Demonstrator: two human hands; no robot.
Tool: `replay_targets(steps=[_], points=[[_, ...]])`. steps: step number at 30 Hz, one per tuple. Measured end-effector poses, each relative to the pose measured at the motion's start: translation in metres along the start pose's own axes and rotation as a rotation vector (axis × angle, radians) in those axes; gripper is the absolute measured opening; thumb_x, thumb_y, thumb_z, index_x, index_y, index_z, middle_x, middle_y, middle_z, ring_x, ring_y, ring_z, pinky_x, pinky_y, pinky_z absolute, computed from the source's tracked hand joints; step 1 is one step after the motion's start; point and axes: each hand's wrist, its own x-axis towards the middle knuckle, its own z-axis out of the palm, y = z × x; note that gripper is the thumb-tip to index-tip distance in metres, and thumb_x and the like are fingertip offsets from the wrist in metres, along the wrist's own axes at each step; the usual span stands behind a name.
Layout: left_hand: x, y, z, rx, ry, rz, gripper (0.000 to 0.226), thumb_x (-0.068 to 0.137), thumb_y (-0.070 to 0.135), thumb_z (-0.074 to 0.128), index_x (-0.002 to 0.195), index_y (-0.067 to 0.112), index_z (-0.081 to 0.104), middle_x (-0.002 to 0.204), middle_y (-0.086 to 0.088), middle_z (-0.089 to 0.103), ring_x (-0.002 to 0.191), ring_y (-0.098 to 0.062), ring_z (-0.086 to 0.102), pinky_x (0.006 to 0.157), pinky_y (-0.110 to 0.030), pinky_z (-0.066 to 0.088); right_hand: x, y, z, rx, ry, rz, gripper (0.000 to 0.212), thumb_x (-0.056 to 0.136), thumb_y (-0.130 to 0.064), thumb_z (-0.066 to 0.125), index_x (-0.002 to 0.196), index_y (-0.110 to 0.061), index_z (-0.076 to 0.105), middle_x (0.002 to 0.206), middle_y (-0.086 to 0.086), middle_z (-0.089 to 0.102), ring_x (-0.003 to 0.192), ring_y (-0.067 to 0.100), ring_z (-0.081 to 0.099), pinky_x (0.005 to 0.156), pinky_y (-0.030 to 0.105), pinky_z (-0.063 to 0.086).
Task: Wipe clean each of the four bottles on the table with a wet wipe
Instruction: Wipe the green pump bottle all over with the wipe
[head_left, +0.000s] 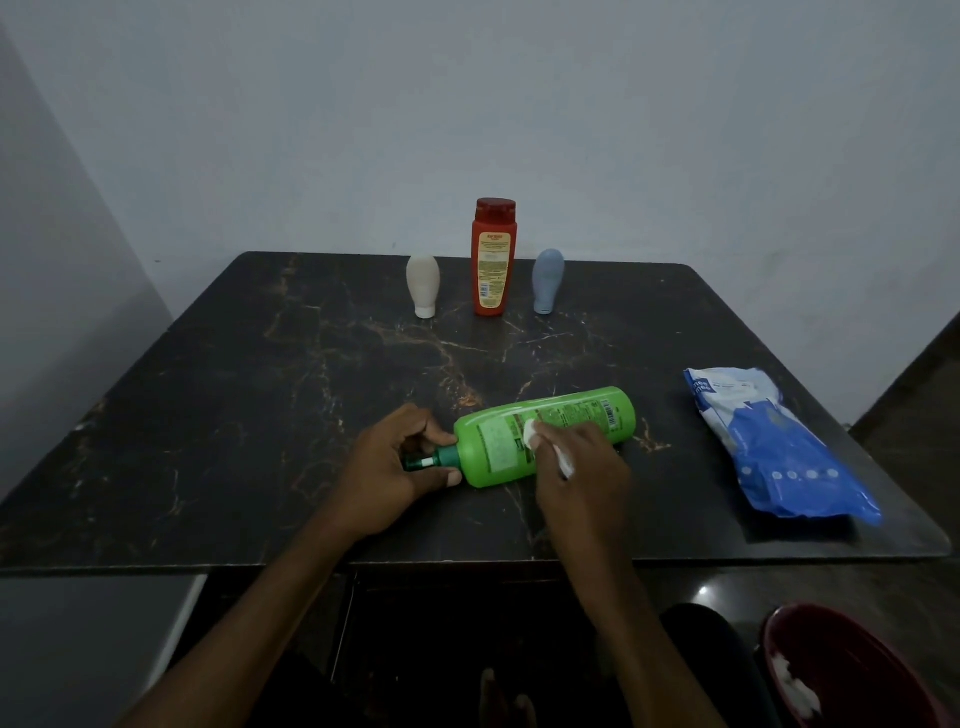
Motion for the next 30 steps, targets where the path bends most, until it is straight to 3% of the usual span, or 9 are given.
replay_targets(steps=[2,4,10,14,18,23,25,27,30], points=[[0.0,0.0,0.0,0.003,0.005,0.005,0.033,0.065,0.026,0.088,0.092,0.022,0.07,0.092,0.001,0.067,0.084,-0.018,0.067,0.079,-0.043,0.056,-0.006,-0.008,0.007,0.03,-0.018,-0.094,0.019,0.094,-0.023,0.061,0.111,-0.023,0.071,0.094,-0.013,0.056,0.078,0.001,0.057,0.069,0.027,0.053],[0.0,0.001,0.0,-0.002,0.008,0.014,0.032,0.065,0.026,0.089,0.091,0.02,0.07,0.092,0.001,0.068,0.085,-0.018,0.067,0.079,-0.045,0.056,-0.018,-0.025,0.016,-0.016,-0.101,-0.209,0.02,0.095,-0.028,0.057,0.111,-0.025,0.068,0.095,-0.01,0.055,0.08,0.01,0.058,0.068,0.035,0.053],[0.0,0.001,0.001,-0.042,0.009,0.031,0.03,0.068,0.027,0.09,0.091,0.019,0.072,0.093,-0.002,0.069,0.086,-0.023,0.069,0.08,-0.048,0.057,-0.023,-0.036,0.018,-0.143,-0.148,-0.349,0.021,0.095,-0.029,0.054,0.11,-0.029,0.069,0.092,-0.009,0.055,0.081,0.015,0.056,0.061,0.033,0.051],[0.001,-0.002,0.0,-0.028,0.007,0.02,0.033,0.067,0.013,0.093,0.091,0.02,0.072,0.093,-0.002,0.068,0.087,-0.02,0.067,0.082,-0.044,0.055,-0.008,-0.013,0.005,-0.088,-0.129,-0.265,0.019,0.096,-0.033,0.052,0.105,-0.029,0.068,0.088,-0.011,0.054,0.078,0.012,0.055,0.063,0.035,0.051],[0.001,-0.002,0.0,-0.018,-0.007,0.006,0.033,0.068,0.012,0.093,0.091,0.02,0.071,0.094,-0.001,0.069,0.087,-0.02,0.068,0.081,-0.045,0.057,0.017,0.018,-0.02,-0.025,-0.044,-0.102,0.022,0.095,-0.033,0.058,0.107,-0.021,0.072,0.088,-0.013,0.056,0.07,-0.001,0.055,0.059,0.012,0.044],[-0.001,-0.001,0.0,0.01,-0.028,-0.021,0.035,0.072,0.012,0.091,0.095,0.024,0.066,0.098,0.001,0.07,0.089,-0.018,0.068,0.083,-0.045,0.057,0.025,0.024,-0.027,-0.027,0.018,-0.005,0.022,0.094,-0.025,0.062,0.112,-0.015,0.071,0.097,-0.012,0.057,0.078,-0.005,0.055,0.063,0.005,0.042],[0.0,0.0,0.002,0.006,-0.04,-0.035,0.033,0.075,0.018,0.089,0.096,0.024,0.065,0.099,0.001,0.07,0.09,-0.018,0.069,0.084,-0.047,0.057,0.016,0.007,-0.014,0.015,-0.033,0.002,0.019,0.095,-0.024,0.06,0.109,-0.016,0.071,0.094,-0.012,0.057,0.076,-0.002,0.056,0.062,0.007,0.044],[0.001,0.002,0.003,-0.032,-0.031,-0.047,0.031,0.076,0.03,0.088,0.094,0.021,0.065,0.097,-0.002,0.071,0.09,-0.022,0.071,0.083,-0.051,0.057,0.001,-0.009,0.001,0.016,-0.091,-0.104,0.019,0.096,-0.024,0.059,0.111,-0.02,0.07,0.092,-0.011,0.055,0.076,0.003,0.055,0.062,0.013,0.047],[0.003,0.005,0.005,-0.11,-0.002,-0.08,0.028,0.079,0.023,0.087,0.09,0.011,0.064,0.089,-0.009,0.074,0.081,-0.029,0.074,0.077,-0.057,0.059,-0.016,-0.023,0.018,-0.011,-0.16,-0.239,0.024,0.096,-0.026,0.055,0.116,-0.024,0.069,0.091,-0.01,0.054,0.078,0.01,0.055,0.064,0.034,0.051]])
